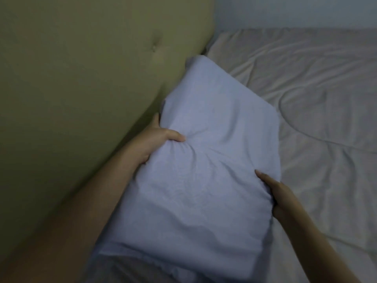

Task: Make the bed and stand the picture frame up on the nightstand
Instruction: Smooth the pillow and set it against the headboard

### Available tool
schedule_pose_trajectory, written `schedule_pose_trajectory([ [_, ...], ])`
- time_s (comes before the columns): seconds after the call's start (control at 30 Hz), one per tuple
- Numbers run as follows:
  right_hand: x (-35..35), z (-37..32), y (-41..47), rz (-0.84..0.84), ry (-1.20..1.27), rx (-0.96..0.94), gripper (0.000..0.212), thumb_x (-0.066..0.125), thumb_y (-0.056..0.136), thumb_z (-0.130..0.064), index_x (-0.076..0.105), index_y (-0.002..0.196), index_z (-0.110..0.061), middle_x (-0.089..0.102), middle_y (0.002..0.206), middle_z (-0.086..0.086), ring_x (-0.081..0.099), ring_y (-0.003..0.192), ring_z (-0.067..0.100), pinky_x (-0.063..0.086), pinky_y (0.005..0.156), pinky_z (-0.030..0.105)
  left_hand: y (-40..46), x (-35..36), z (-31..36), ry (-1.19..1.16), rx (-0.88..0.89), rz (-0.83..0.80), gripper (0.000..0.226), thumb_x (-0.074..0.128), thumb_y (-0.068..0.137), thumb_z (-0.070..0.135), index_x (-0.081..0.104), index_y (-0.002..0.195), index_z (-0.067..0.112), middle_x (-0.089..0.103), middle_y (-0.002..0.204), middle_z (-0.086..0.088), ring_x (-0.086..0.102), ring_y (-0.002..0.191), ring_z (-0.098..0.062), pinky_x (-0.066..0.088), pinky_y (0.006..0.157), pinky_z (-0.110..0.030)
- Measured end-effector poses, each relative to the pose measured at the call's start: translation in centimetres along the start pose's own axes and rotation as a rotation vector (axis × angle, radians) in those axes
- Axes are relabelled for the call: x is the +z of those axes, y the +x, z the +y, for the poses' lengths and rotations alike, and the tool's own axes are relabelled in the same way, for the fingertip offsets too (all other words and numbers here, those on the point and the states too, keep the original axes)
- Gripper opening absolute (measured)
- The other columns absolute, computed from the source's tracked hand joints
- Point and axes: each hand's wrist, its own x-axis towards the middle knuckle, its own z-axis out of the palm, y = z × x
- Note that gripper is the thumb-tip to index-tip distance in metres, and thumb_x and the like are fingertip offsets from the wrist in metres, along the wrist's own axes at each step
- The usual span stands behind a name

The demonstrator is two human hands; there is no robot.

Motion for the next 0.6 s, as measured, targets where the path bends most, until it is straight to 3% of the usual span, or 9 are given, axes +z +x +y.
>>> schedule_pose_trajectory([
  [0.03,2.6,0.8,1.1,-0.033,0.019,0.002,0.078,0.086,0.052,-0.033,0.064,0.121,-0.003,0.072,0.112,0.009,0.067,0.105,0.026,0.052,0.096,0.037,0.9,-2.4,0.0,0.035,0.018,0.039,0.118,0.08,0.04,0.028,0.032,0.148,0.023,0.047,0.143,0.005,0.05,0.124,-0.016,0.041,0.106,-0.03],
  [0.1,7.7,2.5,3.3,-0.115,0.064,0.02,0.068,0.083,0.061,-0.034,0.065,0.119,-0.005,0.072,0.114,0.008,0.067,0.108,0.023,0.051,0.098,0.037,2.8,-7.0,0.1,0.099,0.048,0.101,0.115,0.08,0.044,0.029,0.032,0.147,0.023,0.043,0.147,0.005,0.046,0.131,-0.017,0.038,0.111,-0.032],
  [0.17,12.3,4.6,5.1,-0.181,0.065,0.048,0.053,0.076,0.076,-0.032,0.065,0.121,-0.008,0.071,0.116,0.006,0.066,0.109,0.022,0.049,0.1,0.038,4.3,-10.7,-0.3,0.142,0.03,0.136,0.108,0.081,0.051,0.026,0.032,0.147,0.021,0.041,0.148,0.005,0.044,0.131,-0.016,0.038,0.104,-0.027],
  [0.27,16.7,8.7,7.4,-0.171,0.052,0.003,0.05,0.073,0.081,-0.023,0.06,0.127,-0.007,0.067,0.123,0.008,0.066,0.11,0.025,0.055,0.092,0.038,5.3,-13.6,-3.0,0.195,-0.029,0.171,0.106,0.081,0.051,0.029,0.034,0.145,0.019,0.04,0.149,0.004,0.043,0.132,-0.016,0.034,0.098,-0.025],
  [0.33,17.9,10.7,8.0,-0.149,0.037,-0.021,0.049,0.075,0.081,-0.019,0.06,0.126,-0.008,0.068,0.122,0.01,0.067,0.107,0.028,0.058,0.086,0.04,5.3,-14.1,-5.3,0.245,-0.056,0.173,0.102,0.082,0.052,0.031,0.036,0.142,0.018,0.041,0.148,0.001,0.043,0.131,-0.018,0.034,0.097,-0.025],
  [0.4,18.4,11.2,8.2,-0.139,0.052,-0.031,0.051,0.074,0.081,-0.019,0.058,0.128,-0.008,0.068,0.121,0.008,0.067,0.107,0.028,0.056,0.09,0.043,5.6,-14.5,-6.2,0.252,-0.036,0.193,0.1,0.081,0.051,0.035,0.038,0.14,0.017,0.042,0.147,0.002,0.044,0.131,-0.019,0.035,0.097,-0.026],
  [0.53,18.6,10.2,8.4,-0.167,0.044,-0.101,0.05,0.069,0.086,-0.017,0.053,0.133,-0.009,0.066,0.126,0.006,0.064,0.112,0.025,0.057,0.09,0.036,7.0,-15.5,-3.8,0.321,0.05,0.219,0.093,0.082,0.067,0.035,0.033,0.145,0.018,0.038,0.149,0.002,0.042,0.134,-0.019,0.033,0.095,-0.025],
  [0.6,18.6,10.8,8.0,-0.167,0.015,-0.134,0.052,0.069,0.086,-0.018,0.051,0.134,-0.012,0.064,0.128,0.003,0.063,0.114,0.022,0.053,0.096,0.039,7.4,-15.6,-3.2,0.379,0.029,0.214,0.098,0.08,0.068,0.041,0.028,0.148,0.018,0.035,0.152,0.002,0.039,0.136,-0.02,0.033,0.096,-0.026],
])
